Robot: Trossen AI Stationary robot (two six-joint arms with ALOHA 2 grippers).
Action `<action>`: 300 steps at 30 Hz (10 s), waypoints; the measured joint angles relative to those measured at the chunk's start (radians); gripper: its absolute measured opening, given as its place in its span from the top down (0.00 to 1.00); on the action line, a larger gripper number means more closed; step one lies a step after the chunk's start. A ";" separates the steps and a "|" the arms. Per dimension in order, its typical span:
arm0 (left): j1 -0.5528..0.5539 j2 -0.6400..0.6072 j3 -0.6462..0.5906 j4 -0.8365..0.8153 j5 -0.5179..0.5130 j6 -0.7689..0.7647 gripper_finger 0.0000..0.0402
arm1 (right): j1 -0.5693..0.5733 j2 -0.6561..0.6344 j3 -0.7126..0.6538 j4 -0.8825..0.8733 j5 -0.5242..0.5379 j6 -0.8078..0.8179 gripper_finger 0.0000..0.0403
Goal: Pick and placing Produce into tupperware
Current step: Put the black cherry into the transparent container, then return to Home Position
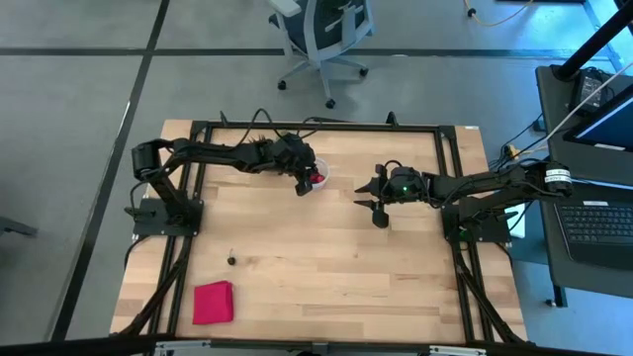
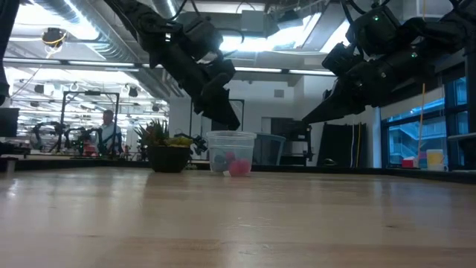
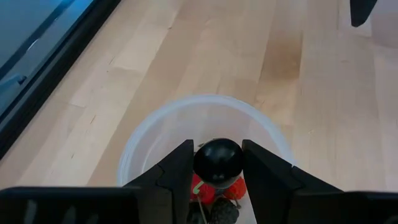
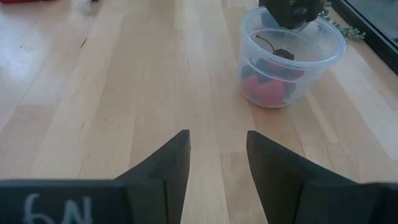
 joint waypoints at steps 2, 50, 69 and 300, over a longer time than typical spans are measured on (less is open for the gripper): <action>0.000 0.000 0.000 0.000 0.000 0.000 0.69 | 0.000 0.000 0.000 0.000 0.000 0.000 0.60; -0.023 -0.032 0.000 -0.001 -0.035 -0.045 0.47 | 0.000 0.000 0.000 -0.007 0.000 0.000 0.60; -0.301 -0.435 0.001 -0.596 -0.031 -0.291 0.48 | 0.000 0.000 0.000 -0.041 0.000 0.000 0.60; -0.053 -0.507 -0.308 0.198 -0.055 -0.018 0.47 | -0.029 -0.079 -0.001 -0.060 -0.001 -0.076 0.60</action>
